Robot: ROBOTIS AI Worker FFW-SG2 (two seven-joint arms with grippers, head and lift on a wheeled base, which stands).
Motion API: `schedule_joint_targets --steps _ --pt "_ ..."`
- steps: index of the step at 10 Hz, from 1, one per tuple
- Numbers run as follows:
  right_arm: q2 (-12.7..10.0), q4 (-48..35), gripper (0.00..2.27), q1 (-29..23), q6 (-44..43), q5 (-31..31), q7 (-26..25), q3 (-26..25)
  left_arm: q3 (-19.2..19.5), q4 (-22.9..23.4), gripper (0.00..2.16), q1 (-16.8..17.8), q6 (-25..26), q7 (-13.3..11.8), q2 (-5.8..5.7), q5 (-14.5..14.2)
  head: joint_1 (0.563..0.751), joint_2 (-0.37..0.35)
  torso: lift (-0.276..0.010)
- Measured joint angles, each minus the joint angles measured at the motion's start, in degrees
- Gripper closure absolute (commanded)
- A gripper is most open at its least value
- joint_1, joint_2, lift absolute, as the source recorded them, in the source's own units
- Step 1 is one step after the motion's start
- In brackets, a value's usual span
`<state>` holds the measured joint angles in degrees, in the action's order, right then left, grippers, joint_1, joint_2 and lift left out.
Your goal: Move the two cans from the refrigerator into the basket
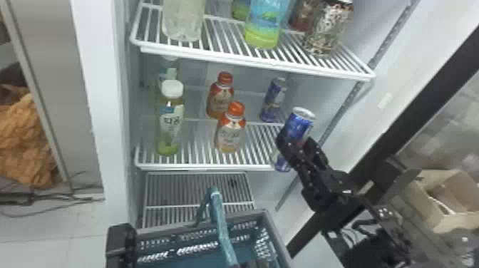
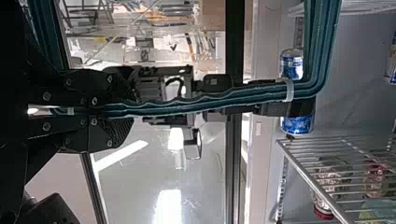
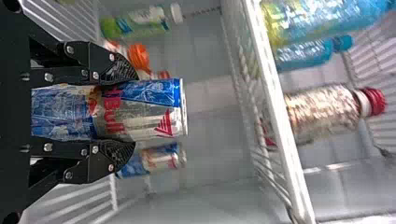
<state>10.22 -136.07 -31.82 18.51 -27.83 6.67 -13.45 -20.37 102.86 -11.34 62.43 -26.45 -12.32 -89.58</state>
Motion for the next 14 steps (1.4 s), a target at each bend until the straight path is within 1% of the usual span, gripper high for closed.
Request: schedule_joint_targets --steps 6,8,10,12,14 --pt "-0.26 -15.86 0.9 -8.14 19.53 -1.35 3.14 -4.32 -0.31 0.0 1.21 0.23 -0.03 -0.08 -0.07 -0.01 0.695 -0.35 -0.266" --pt "-0.69 -19.96 0.91 -9.92 27.51 -1.18 4.92 -5.88 -0.32 0.0 1.21 0.23 -0.14 -0.08 -0.05 0.0 0.695 -0.35 -0.266" --pt "-1.32 -23.86 0.91 -12.45 33.43 -1.06 5.21 -8.22 -0.46 0.0 1.21 0.23 -0.14 -0.09 -0.07 0.0 0.695 -0.35 -0.266" --pt "-1.79 -26.13 0.91 -13.56 39.61 -2.46 6.19 -10.18 -0.49 0.0 1.21 0.23 -0.14 -0.09 -0.2 0.0 0.695 -0.35 -0.266" --pt "-1.84 -26.92 0.9 -13.55 44.09 -3.31 6.36 -10.56 -0.63 0.0 1.21 0.36 -0.14 -0.09 -0.27 0.0 0.695 -0.35 -0.266"
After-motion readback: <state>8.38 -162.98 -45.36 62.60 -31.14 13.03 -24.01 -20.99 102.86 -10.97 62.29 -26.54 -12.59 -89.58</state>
